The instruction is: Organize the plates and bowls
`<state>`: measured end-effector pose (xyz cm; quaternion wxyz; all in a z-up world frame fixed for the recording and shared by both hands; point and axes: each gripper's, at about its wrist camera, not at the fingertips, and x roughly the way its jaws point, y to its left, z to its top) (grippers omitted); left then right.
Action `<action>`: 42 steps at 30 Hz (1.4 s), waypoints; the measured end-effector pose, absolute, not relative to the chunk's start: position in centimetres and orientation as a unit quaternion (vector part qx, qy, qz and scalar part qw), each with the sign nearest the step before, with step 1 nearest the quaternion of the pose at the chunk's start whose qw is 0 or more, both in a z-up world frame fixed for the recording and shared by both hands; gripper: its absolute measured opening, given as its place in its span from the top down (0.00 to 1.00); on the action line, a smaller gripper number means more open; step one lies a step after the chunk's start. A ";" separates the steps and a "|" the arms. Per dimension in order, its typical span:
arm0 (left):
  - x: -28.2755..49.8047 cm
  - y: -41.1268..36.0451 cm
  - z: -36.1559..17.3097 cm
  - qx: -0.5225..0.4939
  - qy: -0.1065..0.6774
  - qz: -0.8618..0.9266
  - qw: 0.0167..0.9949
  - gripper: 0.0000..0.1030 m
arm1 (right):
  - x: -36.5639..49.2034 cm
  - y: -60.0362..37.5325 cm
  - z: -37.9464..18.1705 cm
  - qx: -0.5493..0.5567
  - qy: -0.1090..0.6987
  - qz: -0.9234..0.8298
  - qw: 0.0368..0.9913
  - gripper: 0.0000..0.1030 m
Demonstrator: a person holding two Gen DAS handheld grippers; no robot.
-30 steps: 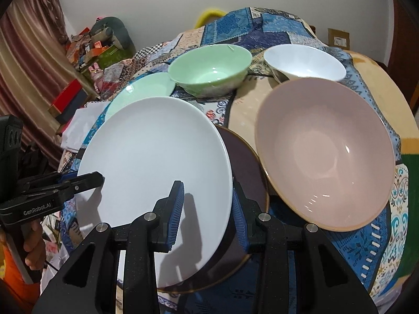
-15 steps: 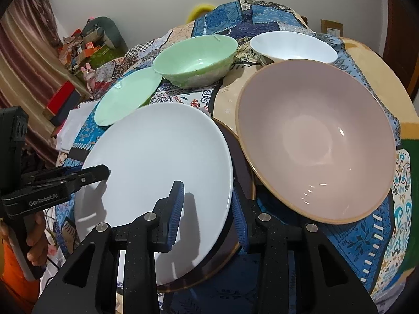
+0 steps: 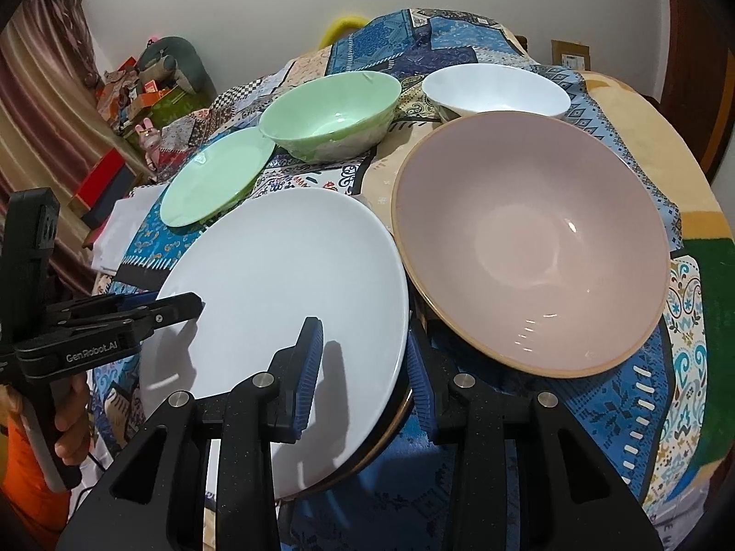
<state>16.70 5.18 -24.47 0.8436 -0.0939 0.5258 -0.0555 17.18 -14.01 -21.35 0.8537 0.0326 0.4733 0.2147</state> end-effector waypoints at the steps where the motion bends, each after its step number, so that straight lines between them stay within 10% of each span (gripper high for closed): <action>1: 16.7 5.2 -24.5 -0.094 0.526 -0.056 0.843 0.63 | 17.1 -14.1 -21.3 0.033 0.473 0.215 0.854 0.68; 22: 15.3 6.5 -21.2 -0.078 0.485 -0.039 0.870 0.63 | 16.3 -13.9 -19.4 0.006 0.449 0.220 0.866 0.66; 33: 14.7 12.6 -16.6 -0.076 0.419 0.031 0.904 0.27 | 18.7 -8.9 -16.4 -0.018 0.405 0.261 0.876 0.63; 42: 18.6 18.5 -18.2 -0.091 0.438 0.074 0.892 0.27 | 22.4 -2.9 -17.0 -0.050 0.406 0.293 0.864 0.53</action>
